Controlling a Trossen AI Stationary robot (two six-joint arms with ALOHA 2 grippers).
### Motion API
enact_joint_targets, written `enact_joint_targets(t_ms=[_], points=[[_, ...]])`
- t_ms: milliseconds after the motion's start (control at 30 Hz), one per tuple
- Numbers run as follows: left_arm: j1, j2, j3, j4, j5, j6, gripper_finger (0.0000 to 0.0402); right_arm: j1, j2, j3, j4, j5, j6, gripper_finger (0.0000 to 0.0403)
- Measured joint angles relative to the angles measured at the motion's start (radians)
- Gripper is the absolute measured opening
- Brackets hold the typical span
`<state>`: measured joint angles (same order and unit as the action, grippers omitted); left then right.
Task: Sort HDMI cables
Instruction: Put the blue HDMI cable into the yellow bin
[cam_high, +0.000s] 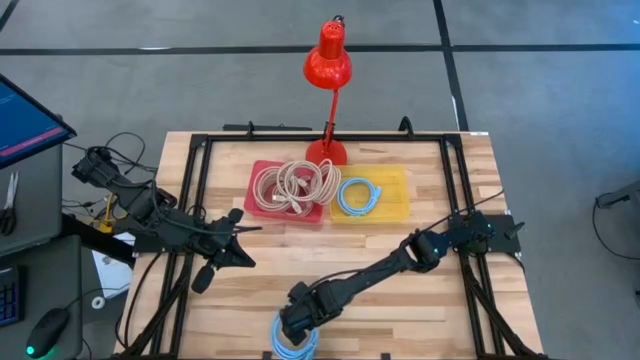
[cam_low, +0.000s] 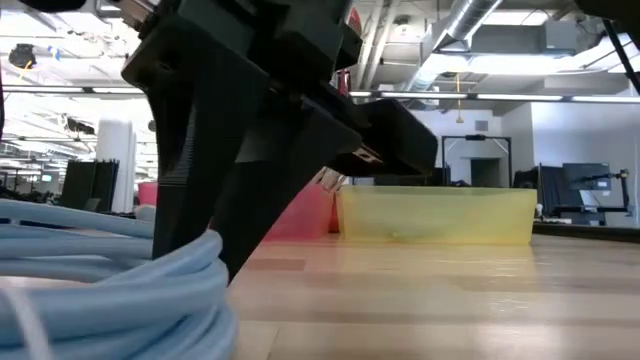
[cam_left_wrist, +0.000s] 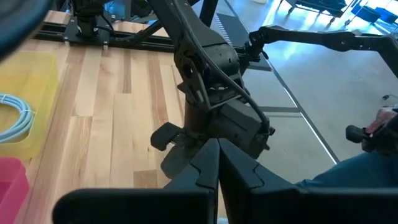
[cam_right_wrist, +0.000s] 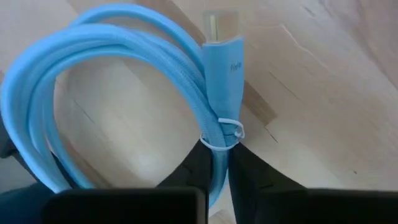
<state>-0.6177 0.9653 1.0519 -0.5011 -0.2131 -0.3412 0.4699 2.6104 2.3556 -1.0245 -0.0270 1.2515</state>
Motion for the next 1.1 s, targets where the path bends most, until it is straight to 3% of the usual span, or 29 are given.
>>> enact_joint_targets(t_ms=[267,633,867,1100], points=[[0.0,0.0,0.0,0.0,-0.001,0.0,0.0006,-0.03,-0.1,-0.013,-0.209,0.041,-0.088,0.0021],[0.0,0.0,0.0,0.0,-0.004,0.003,0.0006,-0.113,-0.38,-0.009,-0.554,0.353,-0.137,0.0021],[0.0,0.0,0.0,0.0,-0.004,0.0,0.0006,-0.181,-0.525,-0.027,-0.548,0.488,-0.242,0.0021],[0.0,0.0,0.0,0.0,-0.023,0.0,0.0006,-0.266,-0.609,-0.028,-0.547,0.542,-0.355,0.0021]])
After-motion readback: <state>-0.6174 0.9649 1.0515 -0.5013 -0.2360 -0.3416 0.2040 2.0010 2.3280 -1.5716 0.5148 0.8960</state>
